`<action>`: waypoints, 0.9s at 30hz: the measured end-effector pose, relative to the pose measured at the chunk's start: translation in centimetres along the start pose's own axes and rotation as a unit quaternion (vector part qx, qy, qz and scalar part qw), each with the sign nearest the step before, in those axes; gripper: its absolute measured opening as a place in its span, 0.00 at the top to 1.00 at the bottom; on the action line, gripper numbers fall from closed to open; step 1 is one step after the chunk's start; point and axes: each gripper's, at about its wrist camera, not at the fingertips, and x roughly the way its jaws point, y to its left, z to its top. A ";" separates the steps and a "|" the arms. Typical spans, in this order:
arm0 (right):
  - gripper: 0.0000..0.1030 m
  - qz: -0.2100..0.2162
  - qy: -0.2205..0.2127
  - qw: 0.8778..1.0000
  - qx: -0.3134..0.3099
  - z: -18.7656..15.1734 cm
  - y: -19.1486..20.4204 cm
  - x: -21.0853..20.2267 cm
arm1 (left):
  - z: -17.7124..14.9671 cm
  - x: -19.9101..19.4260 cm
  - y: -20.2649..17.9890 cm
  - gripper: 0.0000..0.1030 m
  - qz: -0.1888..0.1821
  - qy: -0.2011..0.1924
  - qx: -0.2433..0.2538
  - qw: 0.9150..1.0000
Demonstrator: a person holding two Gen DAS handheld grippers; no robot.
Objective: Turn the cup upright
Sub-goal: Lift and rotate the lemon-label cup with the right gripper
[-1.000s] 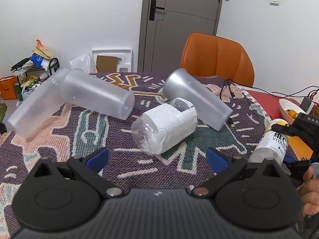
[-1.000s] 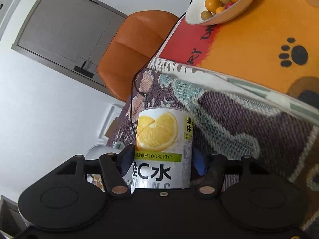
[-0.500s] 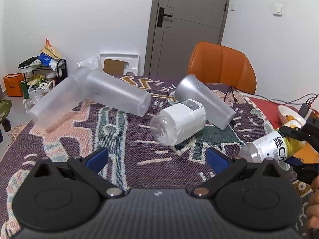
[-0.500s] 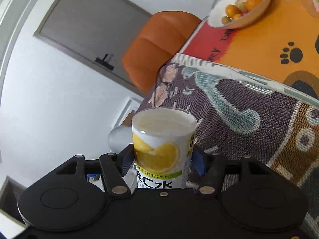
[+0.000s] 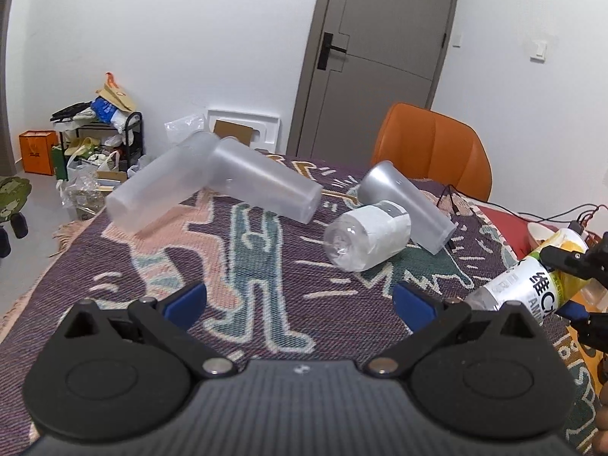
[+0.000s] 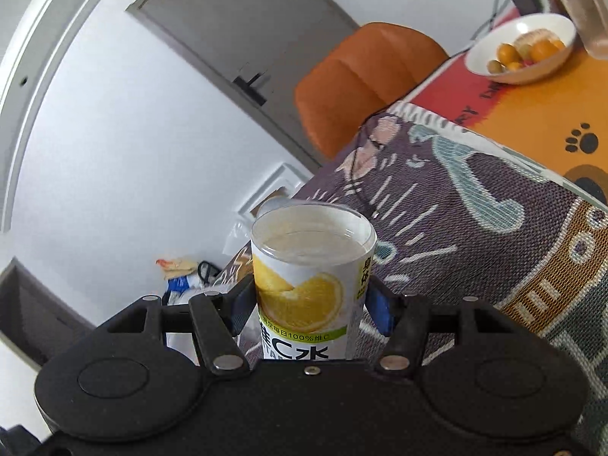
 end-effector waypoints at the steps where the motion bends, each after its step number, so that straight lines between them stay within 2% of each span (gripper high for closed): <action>1: 0.43 0.002 0.002 1.000 -0.007 -0.2 0.4 -0.2 | -0.1 -0.4 0.3 0.00 0.001 -0.002 -0.002 1.000; 9: 0.43 0.017 0.032 0.999 -0.026 -1.9 2.7 -1.1 | -0.7 -2.5 3.2 0.00 0.007 -0.012 -0.018 1.000; 18: 0.43 0.028 0.093 0.993 -0.062 -4.3 5.8 -1.4 | -1.5 -3.8 6.4 0.00 0.015 -0.015 -0.045 0.999; 27: 0.43 0.050 0.147 0.987 -0.039 -6.0 7.2 -1.8 | -2.1 -4.3 8.3 0.00 0.018 -0.015 -0.065 0.998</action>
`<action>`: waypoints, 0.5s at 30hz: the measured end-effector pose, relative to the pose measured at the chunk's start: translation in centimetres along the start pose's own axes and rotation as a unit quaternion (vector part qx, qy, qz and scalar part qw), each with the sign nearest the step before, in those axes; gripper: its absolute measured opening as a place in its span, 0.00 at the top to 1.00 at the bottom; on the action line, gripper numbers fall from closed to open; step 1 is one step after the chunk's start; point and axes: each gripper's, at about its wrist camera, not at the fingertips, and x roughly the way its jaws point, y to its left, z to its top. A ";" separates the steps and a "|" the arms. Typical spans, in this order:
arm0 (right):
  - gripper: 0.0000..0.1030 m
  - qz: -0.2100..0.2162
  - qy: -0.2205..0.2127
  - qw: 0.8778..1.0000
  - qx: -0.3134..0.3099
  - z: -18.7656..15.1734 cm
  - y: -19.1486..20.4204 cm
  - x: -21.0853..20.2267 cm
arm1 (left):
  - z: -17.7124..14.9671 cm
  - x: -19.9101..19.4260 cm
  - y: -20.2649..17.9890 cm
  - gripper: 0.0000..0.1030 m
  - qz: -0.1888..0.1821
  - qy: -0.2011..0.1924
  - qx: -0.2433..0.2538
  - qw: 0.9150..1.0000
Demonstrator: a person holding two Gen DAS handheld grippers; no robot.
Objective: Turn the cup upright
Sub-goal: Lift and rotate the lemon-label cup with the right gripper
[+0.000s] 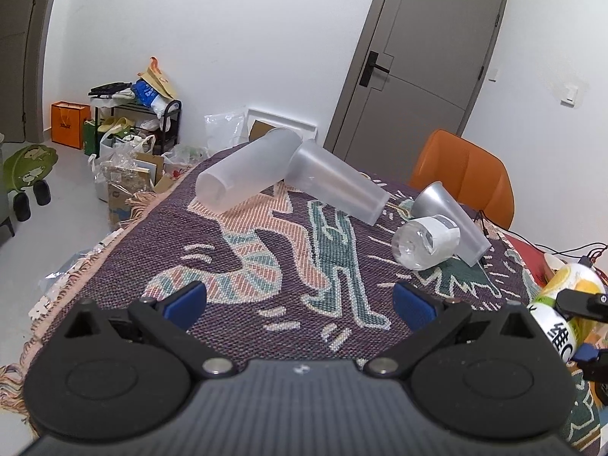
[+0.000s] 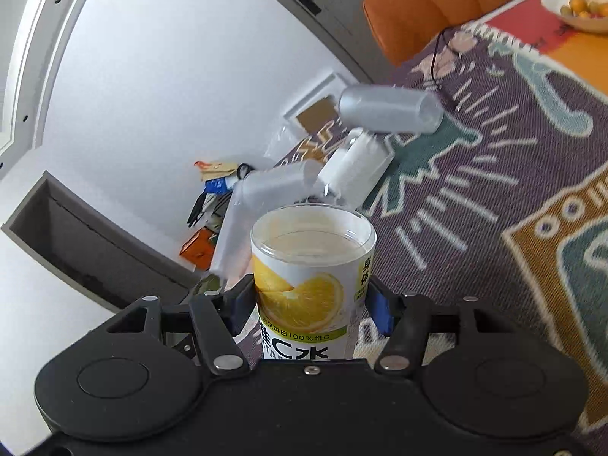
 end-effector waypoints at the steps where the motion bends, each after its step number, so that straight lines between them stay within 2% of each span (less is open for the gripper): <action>1: 0.43 0.003 0.004 1.000 0.004 -0.2 0.0 0.1 | 0.0 0.0 0.1 0.00 0.000 0.000 -0.001 1.000; 15: 0.43 0.018 0.072 0.995 0.068 -2.8 -1.0 3.6 | -0.6 0.0 1.6 0.00 0.010 0.008 -0.004 1.000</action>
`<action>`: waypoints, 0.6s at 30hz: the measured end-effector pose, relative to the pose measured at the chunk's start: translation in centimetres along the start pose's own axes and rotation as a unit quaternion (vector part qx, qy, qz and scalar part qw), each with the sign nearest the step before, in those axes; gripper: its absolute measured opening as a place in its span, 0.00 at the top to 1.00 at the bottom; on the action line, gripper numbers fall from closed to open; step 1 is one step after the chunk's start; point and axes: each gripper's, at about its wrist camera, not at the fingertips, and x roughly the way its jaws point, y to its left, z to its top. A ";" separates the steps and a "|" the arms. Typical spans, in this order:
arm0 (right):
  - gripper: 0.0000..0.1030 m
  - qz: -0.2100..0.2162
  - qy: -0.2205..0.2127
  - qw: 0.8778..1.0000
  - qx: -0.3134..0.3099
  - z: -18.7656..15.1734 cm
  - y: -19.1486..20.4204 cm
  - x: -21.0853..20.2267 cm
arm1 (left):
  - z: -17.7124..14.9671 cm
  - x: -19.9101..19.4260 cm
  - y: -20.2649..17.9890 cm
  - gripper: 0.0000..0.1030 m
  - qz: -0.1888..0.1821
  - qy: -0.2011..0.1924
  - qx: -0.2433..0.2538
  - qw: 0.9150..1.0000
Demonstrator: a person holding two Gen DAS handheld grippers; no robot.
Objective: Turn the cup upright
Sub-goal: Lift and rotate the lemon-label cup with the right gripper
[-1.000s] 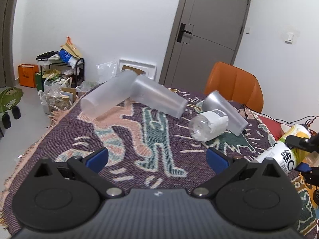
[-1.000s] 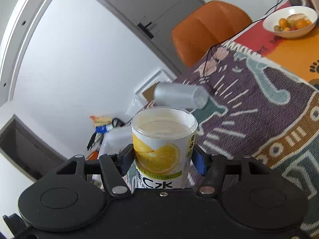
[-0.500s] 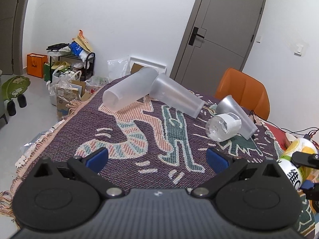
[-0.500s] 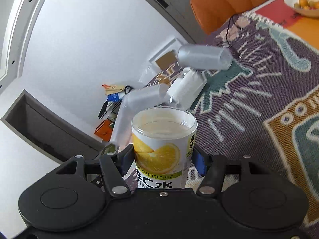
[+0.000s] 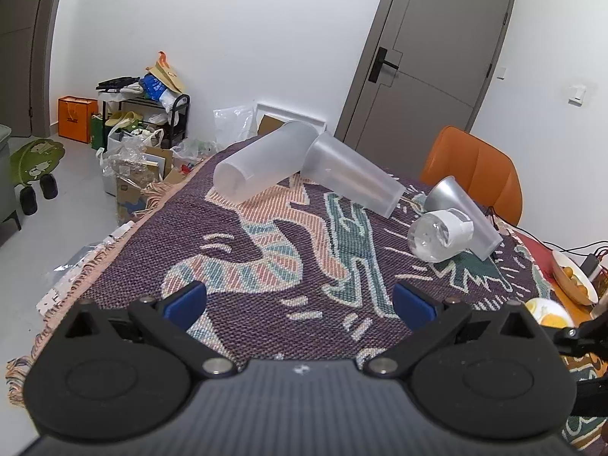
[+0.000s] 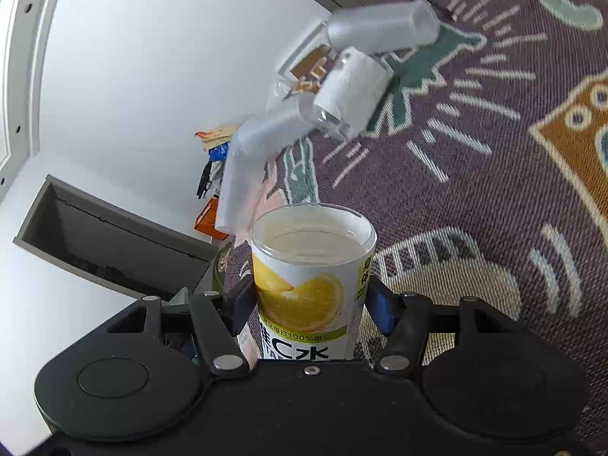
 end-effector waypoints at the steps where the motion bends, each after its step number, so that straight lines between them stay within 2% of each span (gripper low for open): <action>1: 0.43 -0.004 0.000 1.000 0.002 0.0 -0.1 0.2 | 0.0 0.0 0.1 0.00 0.001 0.001 0.000 1.000; 13: 0.42 -0.059 -0.006 0.998 0.034 0.1 -1.8 3.1 | -0.9 0.7 -0.3 0.00 0.005 0.016 0.016 1.000; 15: 0.42 -0.058 -0.008 0.997 0.043 0.0 -2.3 3.6 | -0.9 0.7 -0.5 0.00 0.008 0.017 0.021 1.000; 18: 0.36 -0.055 -0.011 0.997 0.044 0.2 -2.3 3.5 | -0.7 0.6 -0.9 0.00 0.009 0.017 0.027 0.999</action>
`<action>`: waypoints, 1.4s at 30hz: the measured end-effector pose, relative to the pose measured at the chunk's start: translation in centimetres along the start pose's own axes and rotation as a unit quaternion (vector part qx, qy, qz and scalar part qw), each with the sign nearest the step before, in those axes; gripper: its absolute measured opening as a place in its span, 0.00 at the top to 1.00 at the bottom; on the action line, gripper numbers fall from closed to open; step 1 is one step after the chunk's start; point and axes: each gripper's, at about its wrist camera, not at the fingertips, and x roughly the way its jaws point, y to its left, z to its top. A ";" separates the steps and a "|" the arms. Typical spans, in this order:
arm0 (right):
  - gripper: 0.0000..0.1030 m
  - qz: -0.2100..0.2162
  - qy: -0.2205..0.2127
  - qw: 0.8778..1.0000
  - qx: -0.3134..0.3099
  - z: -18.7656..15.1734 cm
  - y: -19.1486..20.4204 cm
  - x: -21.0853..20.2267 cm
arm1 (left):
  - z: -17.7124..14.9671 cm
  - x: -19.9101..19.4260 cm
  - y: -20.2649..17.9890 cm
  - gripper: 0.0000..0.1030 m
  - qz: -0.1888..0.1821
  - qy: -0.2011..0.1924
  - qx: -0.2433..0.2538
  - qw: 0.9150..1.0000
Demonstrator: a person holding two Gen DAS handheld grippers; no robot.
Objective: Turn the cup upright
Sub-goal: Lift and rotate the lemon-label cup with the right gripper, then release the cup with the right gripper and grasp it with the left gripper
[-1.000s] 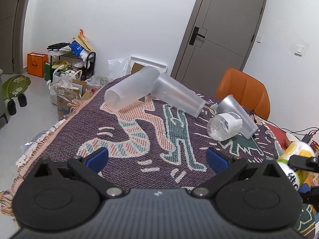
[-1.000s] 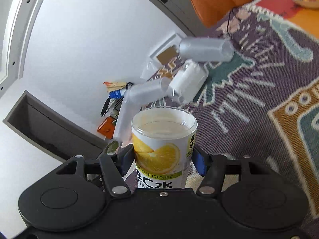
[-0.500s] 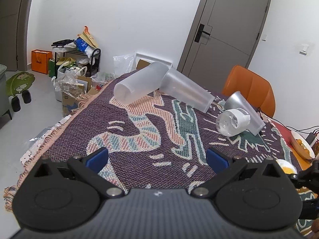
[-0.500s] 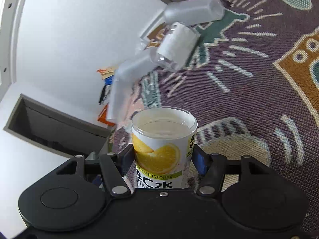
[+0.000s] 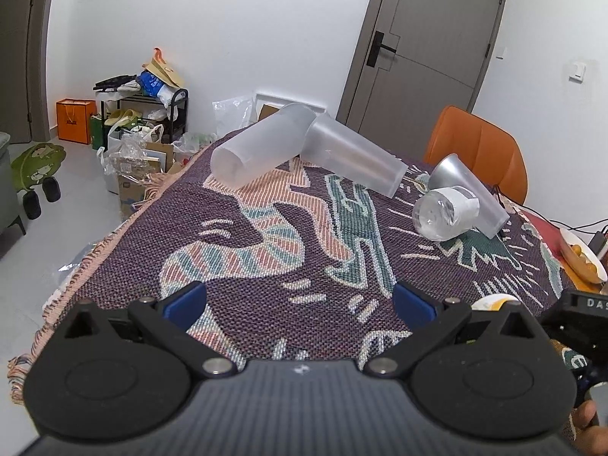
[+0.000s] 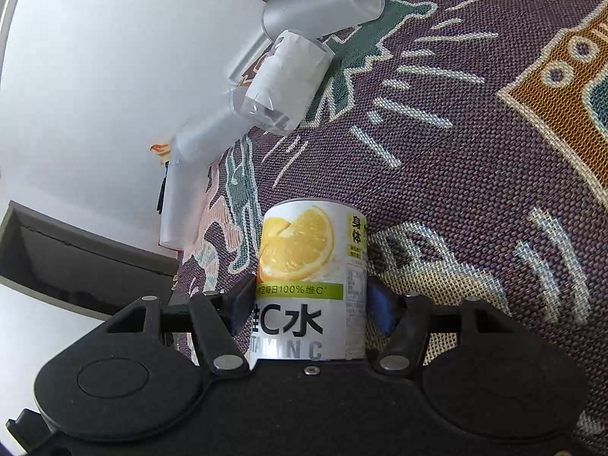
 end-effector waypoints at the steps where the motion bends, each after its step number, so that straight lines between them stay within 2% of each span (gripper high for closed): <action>1: 0.31 0.002 0.000 1.000 0.004 0.0 -0.1 -0.2 | 0.1 -0.1 -0.2 0.00 -0.001 -0.001 0.003 1.000; 4: 0.20 0.016 -0.013 1.000 0.009 0.2 -0.4 -1.5 | 0.3 -0.3 -1.2 0.00 -0.004 -0.003 0.016 1.000; 9: 0.13 0.035 -0.039 0.999 -0.003 0.6 -0.9 -4.3 | 0.5 -0.5 -4.1 0.00 -0.026 0.001 0.060 0.998; 13: 0.13 0.035 -0.069 0.997 -0.031 1.0 -1.3 -6.2 | 0.7 -0.5 -6.3 0.00 -0.053 0.015 0.097 0.994; 18: 0.07 0.014 -0.105 0.992 -0.069 1.3 -2.4 -7.9 | 1.0 -0.5 -8.7 0.00 -0.077 0.029 0.150 0.985; 24: 0.03 0.001 -0.136 0.986 -0.095 1.6 -4.2 -8.9 | 1.6 0.6 -10.7 0.00 -0.103 0.076 0.177 0.976; 31: 0.00 -0.016 -0.169 0.976 -0.135 1.0 -5.8 -10.2 | 2.3 1.3 -12.9 0.00 -0.110 0.113 0.220 0.963; 42: 0.00 -0.020 -0.186 0.971 -0.148 0.3 -8.3 -11.1 | 2.8 3.8 -16.1 0.00 -0.107 0.176 0.265 0.942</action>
